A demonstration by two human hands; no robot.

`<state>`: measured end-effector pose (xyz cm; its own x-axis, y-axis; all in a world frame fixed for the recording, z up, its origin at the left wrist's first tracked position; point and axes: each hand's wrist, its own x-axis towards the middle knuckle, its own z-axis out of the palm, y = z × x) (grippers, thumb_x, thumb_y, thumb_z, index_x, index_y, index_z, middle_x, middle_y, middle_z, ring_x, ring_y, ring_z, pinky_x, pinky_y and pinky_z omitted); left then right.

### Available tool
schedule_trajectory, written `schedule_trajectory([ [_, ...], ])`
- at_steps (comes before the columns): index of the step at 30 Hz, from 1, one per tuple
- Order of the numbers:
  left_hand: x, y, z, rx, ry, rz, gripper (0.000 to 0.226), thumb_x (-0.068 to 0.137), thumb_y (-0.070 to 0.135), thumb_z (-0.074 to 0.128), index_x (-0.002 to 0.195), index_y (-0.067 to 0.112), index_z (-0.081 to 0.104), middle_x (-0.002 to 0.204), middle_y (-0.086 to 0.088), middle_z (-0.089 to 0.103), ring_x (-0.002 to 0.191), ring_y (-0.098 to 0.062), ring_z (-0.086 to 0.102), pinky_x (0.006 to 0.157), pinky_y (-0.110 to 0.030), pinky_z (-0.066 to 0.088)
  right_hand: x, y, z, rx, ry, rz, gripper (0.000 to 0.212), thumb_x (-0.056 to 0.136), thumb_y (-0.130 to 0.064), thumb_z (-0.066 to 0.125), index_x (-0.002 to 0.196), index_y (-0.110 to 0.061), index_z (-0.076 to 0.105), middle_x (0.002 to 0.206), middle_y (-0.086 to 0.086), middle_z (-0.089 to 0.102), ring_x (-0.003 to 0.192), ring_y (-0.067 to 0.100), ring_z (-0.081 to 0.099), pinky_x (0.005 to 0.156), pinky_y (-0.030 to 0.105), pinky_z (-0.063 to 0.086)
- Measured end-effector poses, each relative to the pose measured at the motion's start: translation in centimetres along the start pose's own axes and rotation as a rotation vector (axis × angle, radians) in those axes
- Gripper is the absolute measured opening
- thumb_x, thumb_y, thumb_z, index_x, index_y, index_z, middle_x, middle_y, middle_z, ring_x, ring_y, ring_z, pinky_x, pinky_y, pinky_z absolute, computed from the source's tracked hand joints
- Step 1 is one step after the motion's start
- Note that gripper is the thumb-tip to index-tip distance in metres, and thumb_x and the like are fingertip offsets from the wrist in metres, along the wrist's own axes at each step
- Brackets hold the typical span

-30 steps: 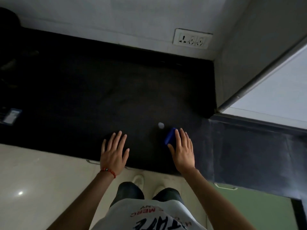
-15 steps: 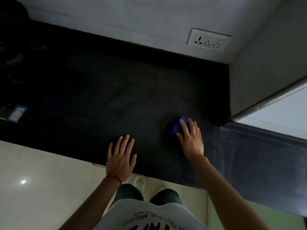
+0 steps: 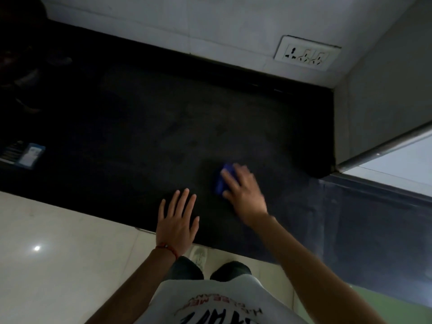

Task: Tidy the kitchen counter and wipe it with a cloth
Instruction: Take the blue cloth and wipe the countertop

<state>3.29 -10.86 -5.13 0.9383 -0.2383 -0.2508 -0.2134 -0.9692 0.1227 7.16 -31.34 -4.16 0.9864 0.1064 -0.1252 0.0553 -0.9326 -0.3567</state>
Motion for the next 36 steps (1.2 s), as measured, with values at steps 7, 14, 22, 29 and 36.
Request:
schedule_trajectory([
  [7,-0.1,-0.1,0.2,0.0,0.021,0.02,0.056,0.083,0.043,0.032,0.133,0.019,0.04,0.14,-0.008,0.049,0.128,-0.028,0.047,0.098,-0.054,0.041,1.9,3.0,-1.2,0.05,0.086,0.334,0.054,0.092,-0.037,0.041,0.143,-0.022,0.028,0.152,0.019,0.023,0.141,0.039,0.019,0.116,0.047,0.016],
  [14,-0.1,-0.1,0.5,-0.015,0.052,0.031,0.056,0.083,0.042,0.033,0.132,0.017,0.045,0.14,-0.008,0.049,0.128,-0.028,0.047,0.099,-0.053,0.04,-3.4,3.3,0.3,-0.106,0.044,-0.051,0.053,0.093,-0.052,0.021,0.14,-0.027,0.03,0.143,0.019,0.04,0.131,0.037,0.04,0.108,0.049,0.031],
  [22,-0.3,-0.1,0.6,0.004,0.062,0.029,0.056,0.084,0.042,0.033,0.133,0.019,0.044,0.142,-0.005,0.047,0.13,-0.025,0.043,0.102,-0.052,0.035,-6.7,1.7,0.4,-0.085,-0.026,-0.065,0.052,0.095,-0.05,0.018,0.141,-0.027,0.029,0.145,0.016,0.039,0.133,0.036,0.038,0.109,0.047,0.027],
  [29,-0.5,0.1,0.0,0.024,0.041,0.021,0.056,0.082,0.042,0.034,0.131,0.018,0.046,0.137,-0.007,0.052,0.125,-0.027,0.051,0.098,-0.053,0.043,-6.4,2.3,-2.3,0.192,-0.095,0.021,0.073,0.083,-0.069,0.014,0.14,-0.027,0.034,0.147,0.003,0.037,0.137,0.023,0.031,0.111,0.038,0.03],
  [36,-2.0,1.1,0.5,-0.045,0.028,-0.067,0.051,0.083,0.037,0.035,0.127,0.017,0.049,0.133,-0.008,0.056,0.122,-0.029,0.053,0.095,-0.053,0.046,-6.6,3.3,-3.1,0.265,-0.05,0.181,0.06,0.086,-0.037,0.057,0.139,-0.015,0.037,0.136,0.007,0.046,0.126,0.024,0.038,0.107,0.037,0.034],
])
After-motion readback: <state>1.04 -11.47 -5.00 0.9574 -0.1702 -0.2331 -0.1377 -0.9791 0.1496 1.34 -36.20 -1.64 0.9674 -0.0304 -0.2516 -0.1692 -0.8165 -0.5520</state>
